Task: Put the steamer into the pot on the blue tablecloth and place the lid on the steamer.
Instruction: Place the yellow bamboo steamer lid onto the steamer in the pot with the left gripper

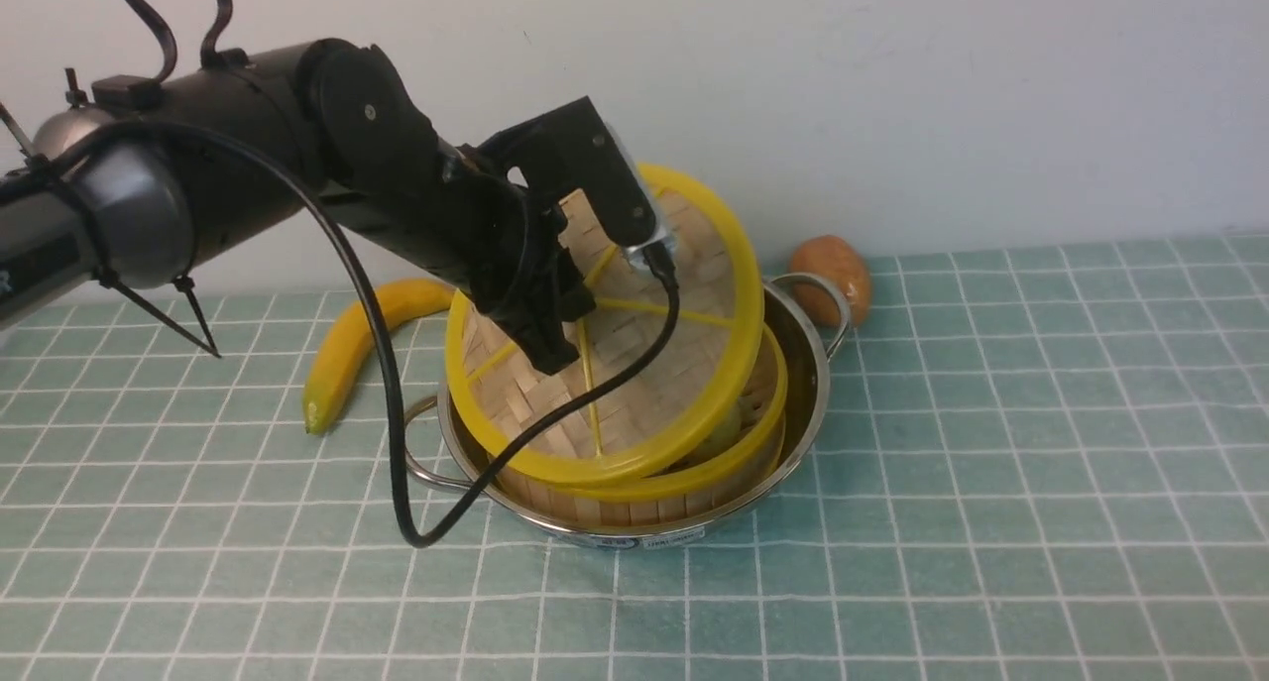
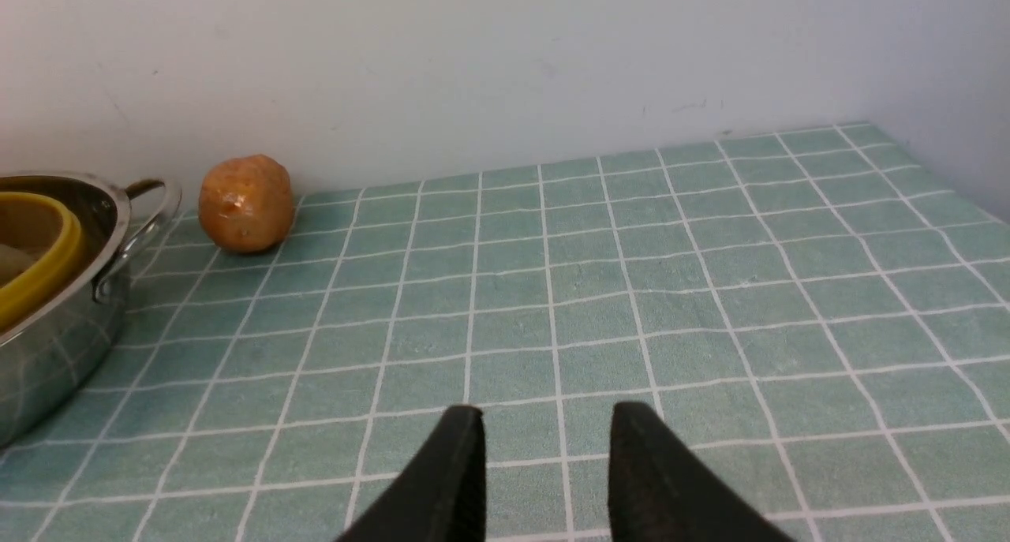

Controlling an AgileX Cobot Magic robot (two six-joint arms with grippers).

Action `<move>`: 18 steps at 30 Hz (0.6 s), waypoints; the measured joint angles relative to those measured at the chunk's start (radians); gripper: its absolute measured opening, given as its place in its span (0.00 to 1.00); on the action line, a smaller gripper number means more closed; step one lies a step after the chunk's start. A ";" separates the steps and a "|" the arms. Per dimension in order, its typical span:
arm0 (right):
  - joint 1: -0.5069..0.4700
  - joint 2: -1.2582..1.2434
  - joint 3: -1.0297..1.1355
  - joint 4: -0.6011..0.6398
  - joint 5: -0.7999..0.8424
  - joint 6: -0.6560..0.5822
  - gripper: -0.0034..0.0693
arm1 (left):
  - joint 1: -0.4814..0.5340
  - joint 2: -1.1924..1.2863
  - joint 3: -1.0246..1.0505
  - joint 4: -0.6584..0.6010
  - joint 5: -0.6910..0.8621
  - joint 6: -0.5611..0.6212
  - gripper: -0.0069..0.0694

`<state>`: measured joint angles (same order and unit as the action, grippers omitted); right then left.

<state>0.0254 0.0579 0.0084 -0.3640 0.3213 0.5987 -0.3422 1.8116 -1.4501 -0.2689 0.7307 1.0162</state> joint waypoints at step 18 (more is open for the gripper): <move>0.000 0.000 0.000 0.000 0.000 0.000 0.38 | -0.066 0.031 0.001 -0.002 -0.120 0.059 0.24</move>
<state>0.0254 0.0579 0.0084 -0.3640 0.3213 0.5987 -0.4082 1.8422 -1.4492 -0.2710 0.6104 1.0749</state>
